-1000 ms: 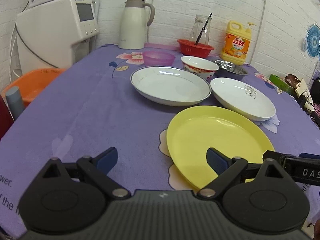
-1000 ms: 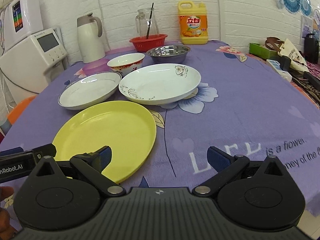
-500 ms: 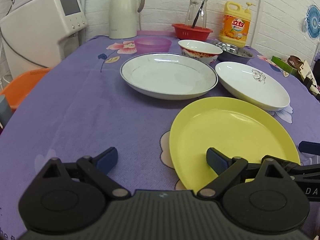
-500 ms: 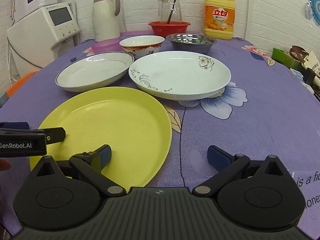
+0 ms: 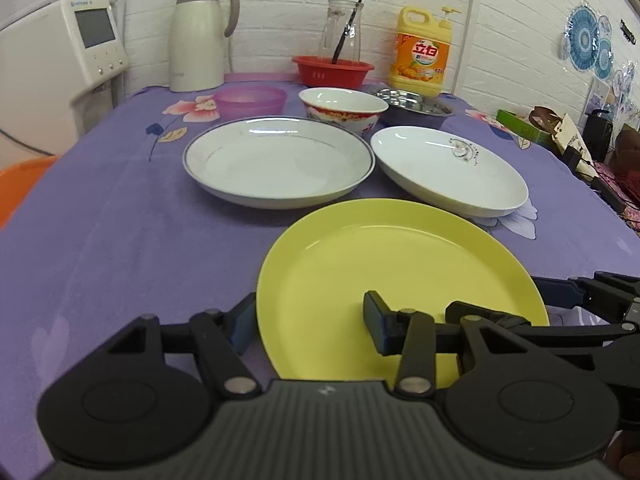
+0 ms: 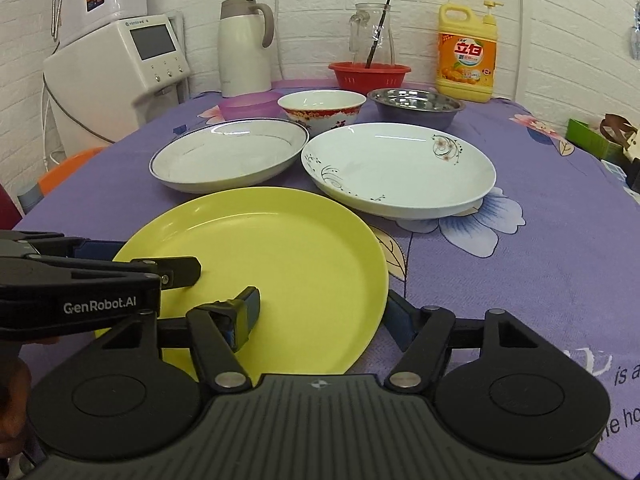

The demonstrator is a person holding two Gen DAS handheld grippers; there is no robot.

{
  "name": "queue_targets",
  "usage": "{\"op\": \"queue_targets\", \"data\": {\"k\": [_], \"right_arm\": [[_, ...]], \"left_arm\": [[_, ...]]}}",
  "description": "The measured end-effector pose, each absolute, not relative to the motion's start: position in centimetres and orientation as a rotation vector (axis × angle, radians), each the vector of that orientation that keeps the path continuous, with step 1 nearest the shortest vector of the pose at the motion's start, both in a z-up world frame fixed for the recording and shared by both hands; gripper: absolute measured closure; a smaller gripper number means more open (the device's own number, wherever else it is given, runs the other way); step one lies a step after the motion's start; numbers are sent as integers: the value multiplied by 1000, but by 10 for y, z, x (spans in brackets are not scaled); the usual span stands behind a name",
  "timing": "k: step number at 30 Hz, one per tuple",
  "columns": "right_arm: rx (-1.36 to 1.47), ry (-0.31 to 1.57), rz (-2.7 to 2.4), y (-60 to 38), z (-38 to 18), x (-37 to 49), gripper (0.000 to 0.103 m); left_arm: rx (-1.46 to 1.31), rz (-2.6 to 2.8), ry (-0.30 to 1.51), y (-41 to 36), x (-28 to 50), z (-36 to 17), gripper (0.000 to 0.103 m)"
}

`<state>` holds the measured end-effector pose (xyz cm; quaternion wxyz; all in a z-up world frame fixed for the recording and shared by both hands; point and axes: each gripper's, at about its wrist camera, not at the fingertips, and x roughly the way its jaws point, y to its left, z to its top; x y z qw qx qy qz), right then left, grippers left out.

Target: Organize plates and bowls

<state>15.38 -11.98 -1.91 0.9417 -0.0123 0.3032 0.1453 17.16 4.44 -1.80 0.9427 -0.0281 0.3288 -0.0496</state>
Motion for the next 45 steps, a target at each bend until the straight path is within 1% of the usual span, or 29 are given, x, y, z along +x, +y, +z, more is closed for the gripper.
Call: {"op": "queue_targets", "data": {"k": [6, 11, 20, 22, 23, 24, 27, 33, 40, 45], "right_arm": [[-14, 612, 399, -88, -14, 144, 0], [-20, 629, 492, -56, -16, 148, 0], [-41, 629, 471, -52, -19, 154, 0], [-57, 625, 474, -51, -20, 153, 0], [-53, 627, 483, -53, -20, 153, 0], [-37, 632, 494, -56, -19, 154, 0], [72, 626, 498, -76, -9, 162, 0], [129, 586, 506, -83, 15, 204, 0], [233, 731, 545, -77, -1, 262, 0], [194, 750, 550, -61, 5, 274, 0]], "left_arm": [[-59, 18, 670, 83, 146, -7, 60], [-89, 96, 682, 112, 139, -7, 60], [-130, 84, 660, 117, 149, -18, 61], [-126, 78, 658, 117, 148, -17, 57], [-133, 75, 661, 118, 148, -16, 46], [-146, 74, 652, 121, 146, -14, 31], [-187, 64, 599, 134, 148, 2, 30], [-220, 68, 524, 149, 170, 32, 30], [-199, 78, 526, 157, 192, 30, 30], [-225, 92, 538, 175, 214, 29, 30]]}}
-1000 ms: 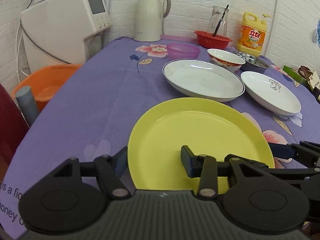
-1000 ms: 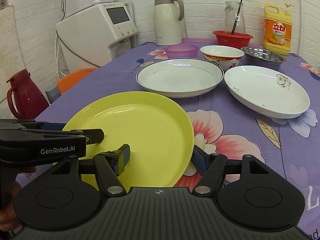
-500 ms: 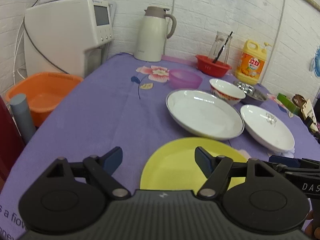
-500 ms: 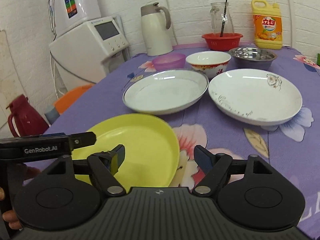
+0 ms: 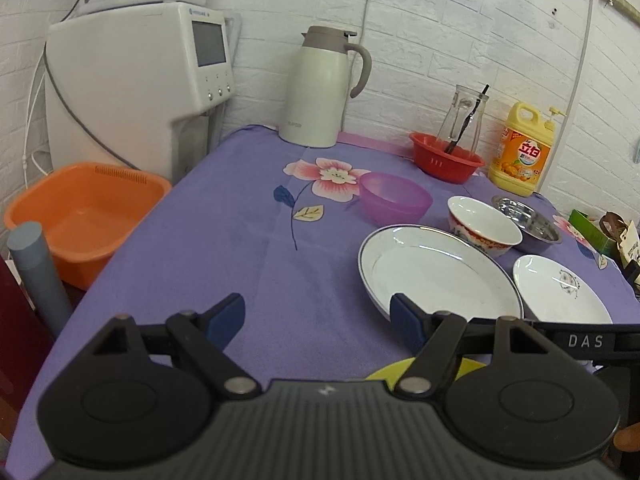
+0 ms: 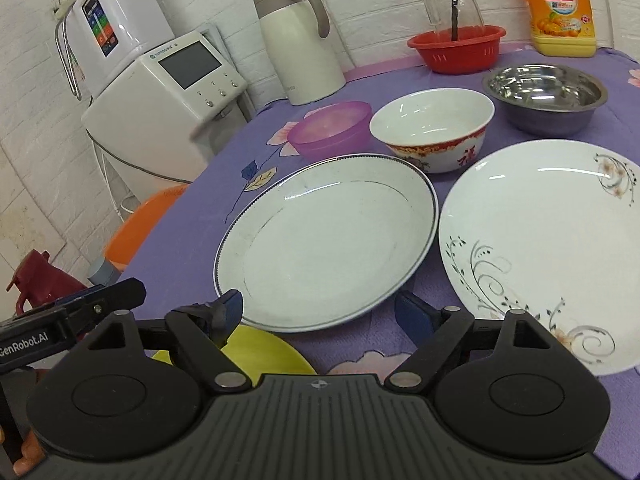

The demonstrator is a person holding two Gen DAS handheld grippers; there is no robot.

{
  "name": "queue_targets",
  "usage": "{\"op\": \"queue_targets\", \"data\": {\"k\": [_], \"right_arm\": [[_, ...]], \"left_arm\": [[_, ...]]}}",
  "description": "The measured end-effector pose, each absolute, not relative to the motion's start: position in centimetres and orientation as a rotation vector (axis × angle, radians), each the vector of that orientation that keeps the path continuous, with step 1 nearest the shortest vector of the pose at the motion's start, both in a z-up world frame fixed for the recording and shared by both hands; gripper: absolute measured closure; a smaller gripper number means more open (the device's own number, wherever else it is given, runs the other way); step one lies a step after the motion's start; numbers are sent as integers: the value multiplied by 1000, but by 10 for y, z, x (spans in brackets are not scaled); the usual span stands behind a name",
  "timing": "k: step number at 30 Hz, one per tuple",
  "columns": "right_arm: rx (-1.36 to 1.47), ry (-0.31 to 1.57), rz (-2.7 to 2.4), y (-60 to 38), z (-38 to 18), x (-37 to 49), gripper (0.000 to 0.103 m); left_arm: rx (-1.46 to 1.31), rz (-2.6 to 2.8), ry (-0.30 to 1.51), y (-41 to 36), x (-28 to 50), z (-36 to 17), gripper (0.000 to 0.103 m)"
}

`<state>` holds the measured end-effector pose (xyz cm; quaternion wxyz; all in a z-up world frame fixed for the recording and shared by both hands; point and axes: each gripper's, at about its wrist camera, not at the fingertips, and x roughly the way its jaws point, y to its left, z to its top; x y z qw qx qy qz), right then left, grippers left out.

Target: Organize plates and bowls

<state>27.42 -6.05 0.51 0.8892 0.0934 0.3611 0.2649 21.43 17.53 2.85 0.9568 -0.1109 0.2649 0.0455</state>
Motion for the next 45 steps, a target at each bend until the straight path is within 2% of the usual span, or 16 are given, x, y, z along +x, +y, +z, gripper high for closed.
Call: {"op": "queue_targets", "data": {"k": [12, 20, 27, 35, 45], "right_arm": [[113, 784, 610, -35, 11, 285, 0], [11, 614, 526, -48, 41, 292, 0], [-20, 669, 527, -27, 15, 336, 0], [-4, 715, 550, -23, -7, 345, 0], [-114, 704, 575, -13, -12, 341, 0]], "left_arm": [[-203, 105, 532, 194, 243, 35, 30], [-229, 54, 587, 191, 284, 33, 30], [-267, 56, 652, 191, 316, 17, 30], [-253, 30, 689, 187, 328, 6, 30], [-187, 1, 726, 170, 345, -9, 35]]}}
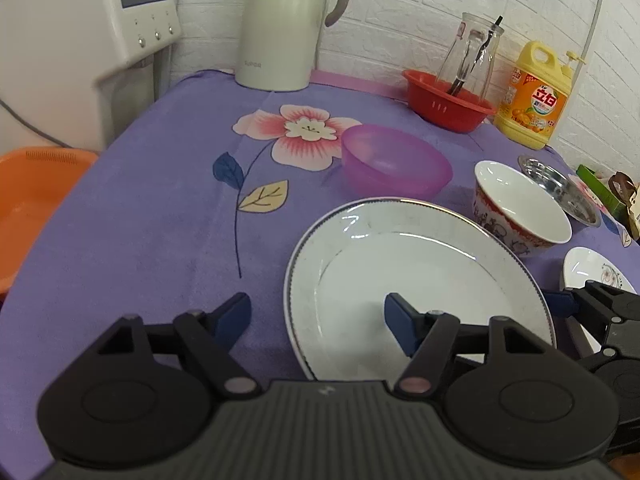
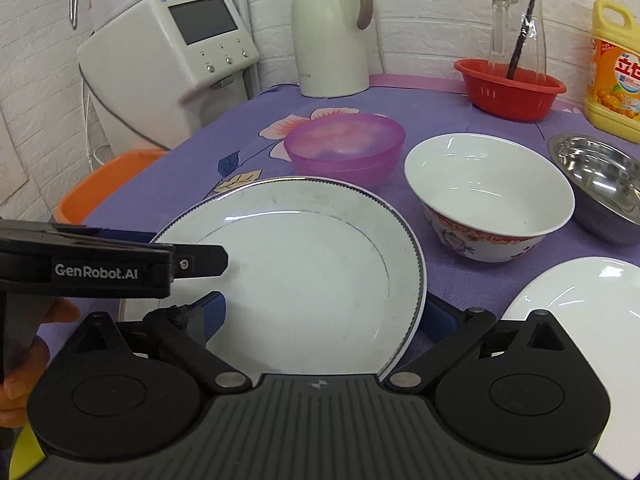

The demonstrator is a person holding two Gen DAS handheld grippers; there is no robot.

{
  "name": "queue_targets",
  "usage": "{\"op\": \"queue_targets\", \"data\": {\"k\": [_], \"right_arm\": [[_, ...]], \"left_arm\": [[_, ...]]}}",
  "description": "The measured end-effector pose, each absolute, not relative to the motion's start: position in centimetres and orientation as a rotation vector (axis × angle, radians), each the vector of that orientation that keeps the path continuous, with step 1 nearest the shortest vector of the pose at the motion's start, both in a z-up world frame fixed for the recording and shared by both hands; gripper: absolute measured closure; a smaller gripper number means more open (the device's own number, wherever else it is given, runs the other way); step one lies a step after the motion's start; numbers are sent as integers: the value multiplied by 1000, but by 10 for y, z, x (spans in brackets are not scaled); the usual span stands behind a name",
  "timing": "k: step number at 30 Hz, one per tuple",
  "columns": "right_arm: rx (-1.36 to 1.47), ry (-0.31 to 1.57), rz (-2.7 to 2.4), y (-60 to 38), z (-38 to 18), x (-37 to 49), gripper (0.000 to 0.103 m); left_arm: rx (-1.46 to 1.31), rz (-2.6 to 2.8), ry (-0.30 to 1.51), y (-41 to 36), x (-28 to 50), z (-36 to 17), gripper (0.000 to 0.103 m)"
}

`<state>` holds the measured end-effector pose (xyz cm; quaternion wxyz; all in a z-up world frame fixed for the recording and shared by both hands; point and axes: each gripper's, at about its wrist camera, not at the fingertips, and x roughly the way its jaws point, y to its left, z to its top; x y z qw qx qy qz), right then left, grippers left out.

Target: Organize plates and bowls

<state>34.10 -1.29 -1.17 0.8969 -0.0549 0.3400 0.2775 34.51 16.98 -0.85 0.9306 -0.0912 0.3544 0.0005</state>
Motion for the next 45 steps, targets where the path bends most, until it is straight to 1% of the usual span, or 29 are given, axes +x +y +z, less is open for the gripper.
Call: {"op": "queue_targets", "data": {"k": [1, 7, 9, 11, 12, 13, 38, 45], "right_arm": [[-150, 710, 572, -9, -13, 341, 0], [-158, 708, 585, -12, -13, 339, 0], [-156, 709, 580, -11, -13, 339, 0], [-154, 704, 585, -11, -13, 338, 0], [-155, 703, 588, -11, -13, 338, 0], [-154, 701, 595, -10, -13, 338, 0], [-137, 636, 567, -14, -13, 331, 0], [-140, 575, 564, -17, 6, 321, 0]], "left_arm": [[-171, 5, 726, 168, 345, -9, 35], [-157, -6, 729, 169, 345, -8, 36], [-148, -19, 728, 166, 346, -8, 46], [-122, -35, 725, 161, 346, -8, 50], [-120, -55, 724, 158, 346, -8, 56], [-114, -63, 723, 156, 346, -7, 57], [-130, -42, 734, 153, 344, -5, 55], [-132, -31, 679, 147, 329, 18, 56]]}}
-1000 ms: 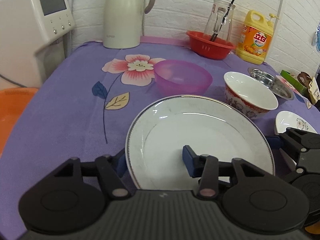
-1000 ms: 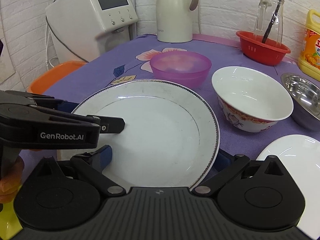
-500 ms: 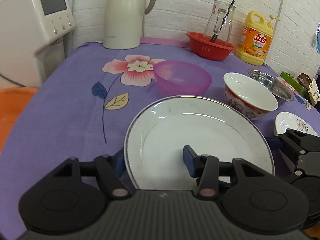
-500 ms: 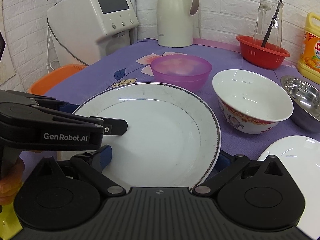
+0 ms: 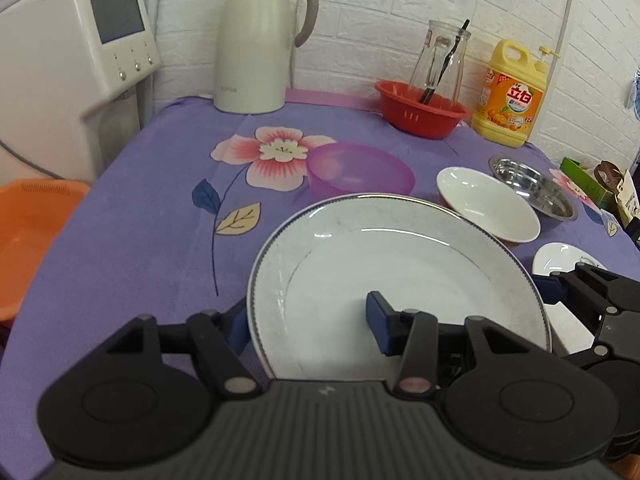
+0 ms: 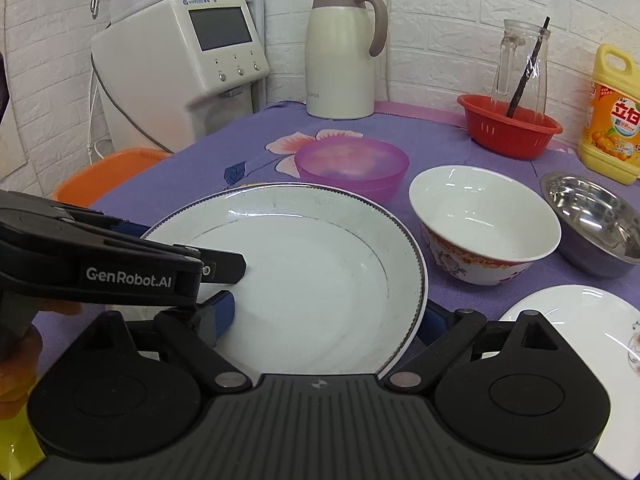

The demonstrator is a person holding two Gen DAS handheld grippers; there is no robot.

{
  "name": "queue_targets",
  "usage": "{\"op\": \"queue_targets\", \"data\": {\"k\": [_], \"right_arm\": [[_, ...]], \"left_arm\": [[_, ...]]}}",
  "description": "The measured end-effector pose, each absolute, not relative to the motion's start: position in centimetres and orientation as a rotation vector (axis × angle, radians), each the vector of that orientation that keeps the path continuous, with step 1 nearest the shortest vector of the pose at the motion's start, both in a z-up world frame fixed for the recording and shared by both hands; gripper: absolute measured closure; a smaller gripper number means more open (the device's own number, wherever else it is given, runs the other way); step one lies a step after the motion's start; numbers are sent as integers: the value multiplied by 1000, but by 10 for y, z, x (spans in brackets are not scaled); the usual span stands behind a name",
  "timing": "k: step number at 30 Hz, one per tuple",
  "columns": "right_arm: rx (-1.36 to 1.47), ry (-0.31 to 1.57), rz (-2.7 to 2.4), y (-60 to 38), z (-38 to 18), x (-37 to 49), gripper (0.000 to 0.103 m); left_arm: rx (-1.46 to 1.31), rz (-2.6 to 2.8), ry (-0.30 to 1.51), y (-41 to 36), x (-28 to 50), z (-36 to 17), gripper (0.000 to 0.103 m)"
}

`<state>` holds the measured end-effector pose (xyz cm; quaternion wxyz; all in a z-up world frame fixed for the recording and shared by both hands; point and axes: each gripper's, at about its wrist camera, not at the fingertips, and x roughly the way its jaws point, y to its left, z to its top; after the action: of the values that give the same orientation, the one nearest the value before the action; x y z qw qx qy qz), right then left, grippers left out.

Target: Organize plates and bowls

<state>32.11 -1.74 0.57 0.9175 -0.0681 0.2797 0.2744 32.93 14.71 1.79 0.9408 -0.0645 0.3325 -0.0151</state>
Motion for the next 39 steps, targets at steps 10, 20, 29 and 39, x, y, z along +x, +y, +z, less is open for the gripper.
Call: {"op": "queue_targets", "data": {"k": [10, 20, 29, 39], "right_arm": [[-118, 534, 580, -37, 32, 242, 0], [-132, 582, 605, -36, 4, 161, 0], [-206, 574, 546, -31, -10, 152, 0], [15, 526, 475, -78, 0, 161, 0]], "left_arm": [[-139, -34, 636, 130, 239, 36, 56], [-134, 17, 673, 124, 154, 8, 56], [-120, 0, 647, 121, 145, -3, 48], [-108, 18, 571, 123, 144, 19, 32]]}}
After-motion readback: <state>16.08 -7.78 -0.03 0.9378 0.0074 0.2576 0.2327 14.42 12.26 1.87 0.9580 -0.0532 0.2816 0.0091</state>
